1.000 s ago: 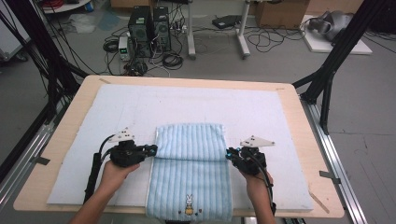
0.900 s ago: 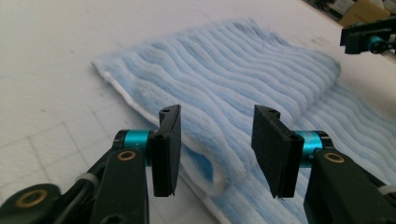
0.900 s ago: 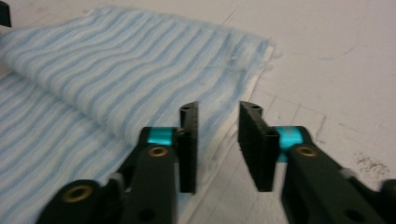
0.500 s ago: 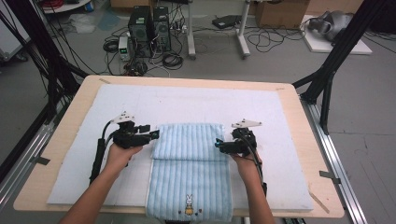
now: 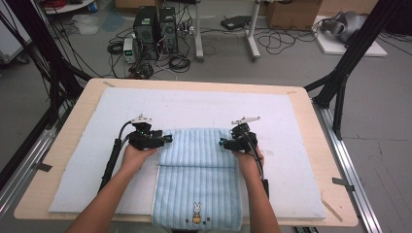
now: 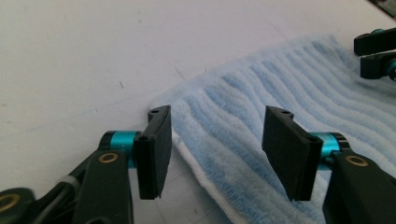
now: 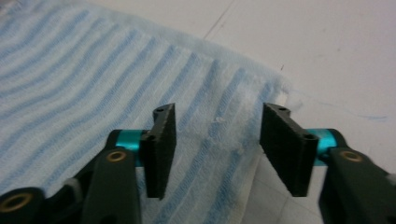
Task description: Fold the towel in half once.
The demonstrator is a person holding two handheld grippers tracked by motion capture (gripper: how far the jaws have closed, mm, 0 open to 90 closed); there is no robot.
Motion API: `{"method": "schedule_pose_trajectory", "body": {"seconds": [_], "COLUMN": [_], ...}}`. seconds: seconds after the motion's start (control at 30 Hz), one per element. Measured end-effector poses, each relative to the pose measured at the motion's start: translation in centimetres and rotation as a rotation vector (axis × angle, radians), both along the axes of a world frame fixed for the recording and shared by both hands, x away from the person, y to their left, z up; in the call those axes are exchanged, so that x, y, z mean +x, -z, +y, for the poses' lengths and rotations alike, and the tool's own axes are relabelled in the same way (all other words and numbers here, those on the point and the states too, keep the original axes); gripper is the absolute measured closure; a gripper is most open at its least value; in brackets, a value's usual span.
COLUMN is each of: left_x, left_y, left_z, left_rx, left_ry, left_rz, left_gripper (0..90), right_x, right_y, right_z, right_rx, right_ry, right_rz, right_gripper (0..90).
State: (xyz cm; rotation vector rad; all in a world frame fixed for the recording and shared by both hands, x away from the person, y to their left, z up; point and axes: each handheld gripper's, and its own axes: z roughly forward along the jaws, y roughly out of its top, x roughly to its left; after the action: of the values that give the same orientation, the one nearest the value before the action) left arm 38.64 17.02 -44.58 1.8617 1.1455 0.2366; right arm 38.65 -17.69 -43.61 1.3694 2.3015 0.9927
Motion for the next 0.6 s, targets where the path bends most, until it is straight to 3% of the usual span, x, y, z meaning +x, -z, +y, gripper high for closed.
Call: {"method": "schedule_pose_trajectory", "body": {"seconds": [0.07, 0.1, 0.13, 0.2, 0.23, 0.33, 0.47, 0.6], "left_x": [-0.1, -0.2, -0.3, -0.5, -0.6, -0.8, -1.2, -1.9], "left_y": [0.2, 0.4, 0.5, 0.6, 0.6, 0.3, -0.8, -1.8], "left_z": [-0.2, -0.4, -0.6, -0.7, -0.7, -0.7, -0.3, 0.2], "left_rx": [0.011, 0.021, 0.047, 0.045, 0.046, 0.029, -0.039, -0.068], "left_ry": [0.016, 0.032, 0.034, 0.043, 0.042, 0.050, 0.055, 0.081], "left_rz": [0.025, 0.031, 0.006, 0.001, -0.008, -0.015, -0.055, -0.087], "left_gripper": [51.4, 60.5, 65.3, 81.4, 82.9, 84.5, 84.1, 83.7], "right_x": [0.1, 0.0, 0.0, -0.1, -0.2, -0.5, -1.1, -2.2], "right_y": [0.2, 0.2, 0.2, 0.2, 0.2, 0.3, 0.0, -1.0], "right_z": [0.1, 0.2, 0.2, 0.1, -0.1, -0.1, -0.8, -1.2], "right_rx": [-0.008, -0.014, -0.027, -0.057, -0.053, -0.059, 0.002, 0.033], "right_ry": [0.004, 0.010, 0.009, 0.004, 0.009, -0.006, -0.025, -0.041], "right_rz": [0.004, 0.003, -0.004, -0.021, -0.022, -0.035, -0.054, -0.091], "right_gripper": [51.5, 53.8, 57.7, 68.5, 76.5, 85.1, 86.6, 86.7]}}
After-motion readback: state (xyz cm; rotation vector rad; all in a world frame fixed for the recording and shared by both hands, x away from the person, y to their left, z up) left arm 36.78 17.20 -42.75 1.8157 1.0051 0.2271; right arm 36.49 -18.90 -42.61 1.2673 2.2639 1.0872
